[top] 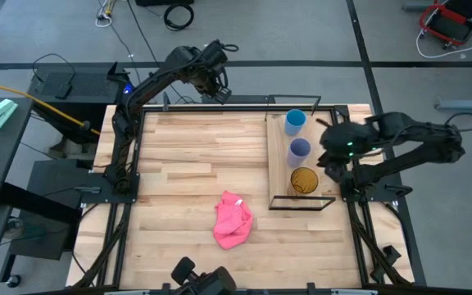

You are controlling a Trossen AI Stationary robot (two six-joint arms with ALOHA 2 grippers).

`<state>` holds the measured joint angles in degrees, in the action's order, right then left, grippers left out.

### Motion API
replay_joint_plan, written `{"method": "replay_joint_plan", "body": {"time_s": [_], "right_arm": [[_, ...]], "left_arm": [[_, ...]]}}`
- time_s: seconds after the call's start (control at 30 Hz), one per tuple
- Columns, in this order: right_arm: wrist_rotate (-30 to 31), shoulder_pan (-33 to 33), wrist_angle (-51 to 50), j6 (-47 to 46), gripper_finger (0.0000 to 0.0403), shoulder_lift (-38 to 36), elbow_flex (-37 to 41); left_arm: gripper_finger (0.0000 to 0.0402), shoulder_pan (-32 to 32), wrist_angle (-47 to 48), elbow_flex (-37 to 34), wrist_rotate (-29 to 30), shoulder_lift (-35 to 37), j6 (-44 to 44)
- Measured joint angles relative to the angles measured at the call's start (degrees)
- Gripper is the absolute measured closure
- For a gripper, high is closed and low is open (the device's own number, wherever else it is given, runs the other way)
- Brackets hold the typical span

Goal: Stack small to large cups/mugs on shelf
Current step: Return to Home Position

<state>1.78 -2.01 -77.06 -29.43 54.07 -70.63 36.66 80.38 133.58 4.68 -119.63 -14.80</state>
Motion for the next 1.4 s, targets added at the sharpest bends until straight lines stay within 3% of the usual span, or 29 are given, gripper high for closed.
{"method": "replay_joint_plan", "body": {"time_s": [0.3,0.4,0.67,0.87,1.03,1.27,1.4], "right_arm": [[-5.3,0.0,0.0,-8.3,0.03,-10.1,0.0],[-5.3,0.0,0.0,-7.0,0.03,-12.7,0.0],[-7.2,0.0,0.0,-7.4,0.03,-19.2,0.0],[-7.8,0.0,12.8,-6.2,0.03,-26.6,0.0],[-9.9,0.0,24.9,-2.3,0.03,-32.9,-0.1],[-11.1,0.0,29.1,-0.8,0.03,-38.9,-0.1],[-11.1,0.0,32.2,-0.5,0.03,-40.7,-0.1]], "left_arm": [[0.0362,-3.5,0.6,0.3,0.0,0.0,-5.1],[0.0362,-5.8,0.5,1.4,-0.4,0.2,-5.2],[0.0373,-15.5,-3.9,1.4,-1.8,8.8,-4.7],[0.037,-23.9,-7.3,1.4,-1.9,18.3,-3.8],[0.0363,-30.4,-7.0,1.4,-1.4,25.2,-8.9],[0.0365,-41.7,-14.3,1.5,12.1,30.8,-6.0],[0.037,-46.8,-18.2,1.5,13.9,31.0,-1.6]]}}
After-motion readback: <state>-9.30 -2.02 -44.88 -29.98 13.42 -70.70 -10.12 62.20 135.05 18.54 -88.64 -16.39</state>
